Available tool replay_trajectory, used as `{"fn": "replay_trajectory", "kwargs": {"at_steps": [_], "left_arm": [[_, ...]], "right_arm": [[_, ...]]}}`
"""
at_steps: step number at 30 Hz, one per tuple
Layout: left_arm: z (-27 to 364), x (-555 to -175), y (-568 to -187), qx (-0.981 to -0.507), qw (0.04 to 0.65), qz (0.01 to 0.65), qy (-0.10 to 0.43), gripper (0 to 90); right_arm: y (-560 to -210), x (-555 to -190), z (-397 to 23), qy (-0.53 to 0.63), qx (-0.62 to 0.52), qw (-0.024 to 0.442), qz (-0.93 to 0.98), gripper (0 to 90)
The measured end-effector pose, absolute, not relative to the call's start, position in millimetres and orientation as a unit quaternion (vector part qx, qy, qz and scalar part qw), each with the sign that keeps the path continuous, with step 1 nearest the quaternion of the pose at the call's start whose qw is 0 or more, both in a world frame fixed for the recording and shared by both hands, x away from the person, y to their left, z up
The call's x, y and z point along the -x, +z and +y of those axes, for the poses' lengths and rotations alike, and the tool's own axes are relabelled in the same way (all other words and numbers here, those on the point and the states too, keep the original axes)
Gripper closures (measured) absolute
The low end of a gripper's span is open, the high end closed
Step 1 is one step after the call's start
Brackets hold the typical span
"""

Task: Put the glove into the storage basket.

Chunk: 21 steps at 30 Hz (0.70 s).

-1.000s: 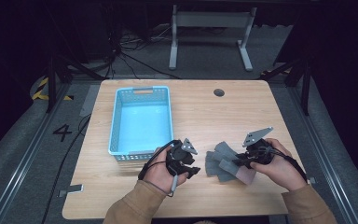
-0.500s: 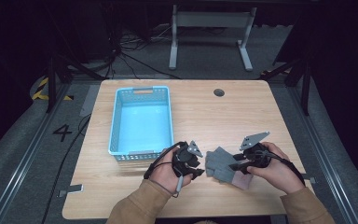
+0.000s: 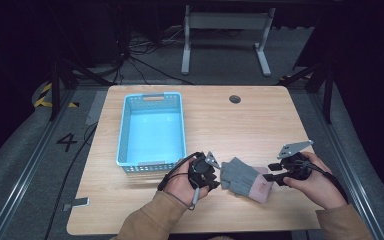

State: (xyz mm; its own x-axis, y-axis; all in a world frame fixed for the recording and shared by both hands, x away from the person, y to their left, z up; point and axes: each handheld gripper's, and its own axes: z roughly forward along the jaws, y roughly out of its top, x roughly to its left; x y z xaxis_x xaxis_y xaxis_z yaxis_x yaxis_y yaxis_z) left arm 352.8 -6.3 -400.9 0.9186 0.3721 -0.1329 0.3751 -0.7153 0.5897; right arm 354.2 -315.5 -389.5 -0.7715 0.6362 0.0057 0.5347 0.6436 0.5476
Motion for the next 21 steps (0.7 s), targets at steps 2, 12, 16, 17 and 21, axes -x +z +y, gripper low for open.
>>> {"fn": "replay_trajectory", "kwargs": {"at_steps": [2,12,16,17,21], "left_arm": [[-7.1,-353.2,-401.6,-0.926,0.318,0.202,-0.005,72.1],[-14.3,-357.5,-407.2,-0.928,0.315,0.198,-0.006,71.7],[-16.5,-359.8,-410.5,-0.929,0.313,0.197,-0.006,71.4],[-17.0,-360.3,-411.2,-0.929,0.311,0.198,-0.006,71.1],[-19.4,-363.1,-416.7,-0.931,0.317,0.181,-0.003,71.2]], "right_arm": [[-388.6,-353.1,-322.4,0.268,-0.330,0.096,0.900,54.8],[-401.7,-347.8,-351.1,0.241,-0.352,0.092,0.900,50.6],[-404.1,-346.8,-354.8,0.231,-0.351,0.086,0.903,52.3],[-405.9,-346.0,-354.6,0.227,-0.346,0.081,0.906,52.6],[-411.2,-344.8,-349.9,0.215,-0.330,0.077,0.916,56.6]]}}
